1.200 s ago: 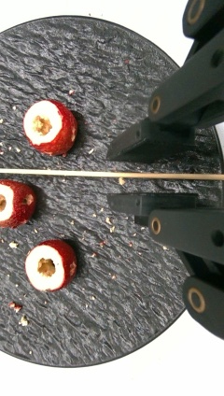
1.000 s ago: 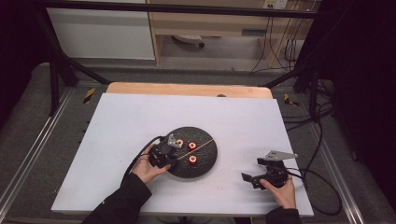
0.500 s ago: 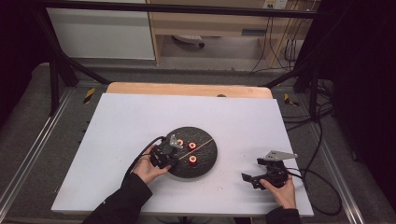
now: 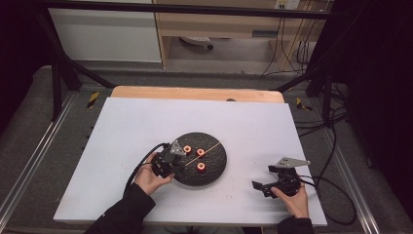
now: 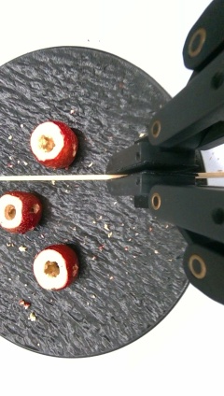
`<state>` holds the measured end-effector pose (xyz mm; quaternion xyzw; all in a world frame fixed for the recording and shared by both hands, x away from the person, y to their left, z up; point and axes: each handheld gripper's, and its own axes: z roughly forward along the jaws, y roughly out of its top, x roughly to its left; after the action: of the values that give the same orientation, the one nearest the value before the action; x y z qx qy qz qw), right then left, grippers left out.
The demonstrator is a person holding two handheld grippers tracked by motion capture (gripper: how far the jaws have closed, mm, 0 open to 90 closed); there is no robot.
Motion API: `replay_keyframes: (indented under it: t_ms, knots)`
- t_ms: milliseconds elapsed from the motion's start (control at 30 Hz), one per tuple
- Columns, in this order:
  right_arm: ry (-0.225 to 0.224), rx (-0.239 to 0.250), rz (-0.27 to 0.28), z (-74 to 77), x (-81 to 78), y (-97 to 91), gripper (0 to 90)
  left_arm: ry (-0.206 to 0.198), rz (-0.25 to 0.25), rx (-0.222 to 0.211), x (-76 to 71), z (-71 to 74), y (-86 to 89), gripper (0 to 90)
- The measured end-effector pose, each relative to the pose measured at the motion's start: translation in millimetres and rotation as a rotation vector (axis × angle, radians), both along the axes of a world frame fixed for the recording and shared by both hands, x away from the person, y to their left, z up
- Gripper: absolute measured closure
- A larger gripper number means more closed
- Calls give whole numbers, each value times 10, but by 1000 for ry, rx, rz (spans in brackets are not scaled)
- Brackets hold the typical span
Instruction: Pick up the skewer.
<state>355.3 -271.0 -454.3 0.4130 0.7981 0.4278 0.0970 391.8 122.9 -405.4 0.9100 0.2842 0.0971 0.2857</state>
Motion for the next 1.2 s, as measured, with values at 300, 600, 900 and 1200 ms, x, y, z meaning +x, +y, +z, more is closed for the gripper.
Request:
replay_keyframes:
  t_ms: [300, 600, 900, 1200]
  knots:
    - [5, -1, -3, -10, 7, 8, 6, -21, 24, -60, -102, 5, 161, 879]
    - [20, 5, -15, -11, 9, 20, 6, -62, 72, -139, -233, 28, 351, 879]
    - [35, -4, -22, 22, 22, 67, 6, -103, 118, -201, -392, 2, 549, 879]
    - [35, -13, -18, 79, 47, 162, 5, -140, 170, -256, -509, -45, 743, 879]
